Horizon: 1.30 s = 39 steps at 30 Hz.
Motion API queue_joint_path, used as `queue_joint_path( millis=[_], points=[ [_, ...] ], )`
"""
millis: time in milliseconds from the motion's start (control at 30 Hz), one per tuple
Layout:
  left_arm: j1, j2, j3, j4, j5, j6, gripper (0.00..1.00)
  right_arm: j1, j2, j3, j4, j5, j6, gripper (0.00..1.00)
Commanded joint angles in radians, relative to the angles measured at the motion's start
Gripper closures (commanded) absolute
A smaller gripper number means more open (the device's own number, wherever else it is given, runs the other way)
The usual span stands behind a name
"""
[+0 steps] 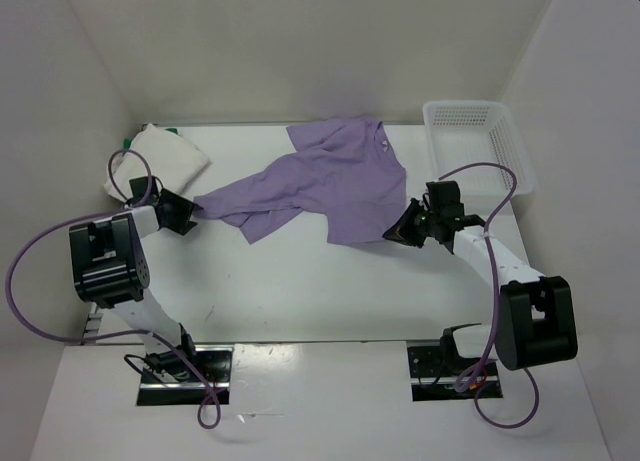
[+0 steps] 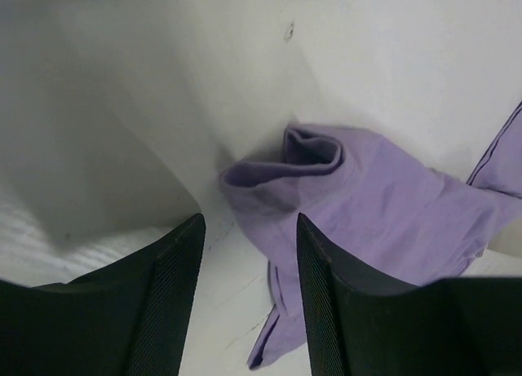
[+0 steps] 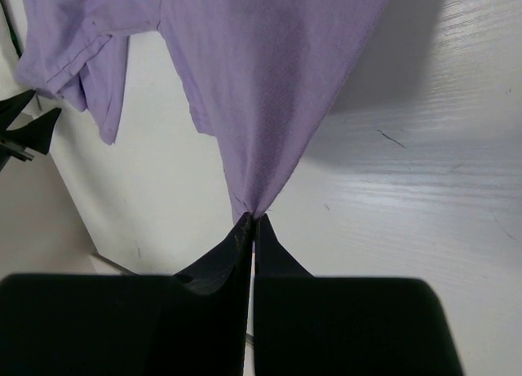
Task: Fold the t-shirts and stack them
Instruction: Flatten out the tshirt
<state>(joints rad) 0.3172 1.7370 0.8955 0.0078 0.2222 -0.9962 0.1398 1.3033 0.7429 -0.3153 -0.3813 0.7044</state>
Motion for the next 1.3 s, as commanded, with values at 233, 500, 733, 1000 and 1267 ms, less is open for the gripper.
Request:
queue_joint_path(
  millis=[233,500,733,1000,1267],
  points=[
    [-0.035,0.098,0.088,0.077,-0.001,-0.051,0.69,0.007,-0.03,-0.013,0.005,-0.002,-0.01,1.0],
    [-0.035,-0.04,0.106,0.014,-0.001,-0.022,0.99,0.007,-0.059,0.068,-0.057,0.009,-0.01,1.0],
    [-0.035,-0.295,0.195,-0.181,0.1,0.086,1.0,0.007,-0.131,0.476,-0.243,0.085,-0.051,1.0],
    [0.014,-0.476,0.639,-0.328,0.258,0.076,1.0,0.007,-0.056,1.223,-0.433,0.251,-0.167,1.0],
    [0.072,-0.453,0.939,-0.341,0.278,0.011,1.0,-0.002,0.126,1.874,-0.45,0.28,-0.166,1.0]
  ],
)
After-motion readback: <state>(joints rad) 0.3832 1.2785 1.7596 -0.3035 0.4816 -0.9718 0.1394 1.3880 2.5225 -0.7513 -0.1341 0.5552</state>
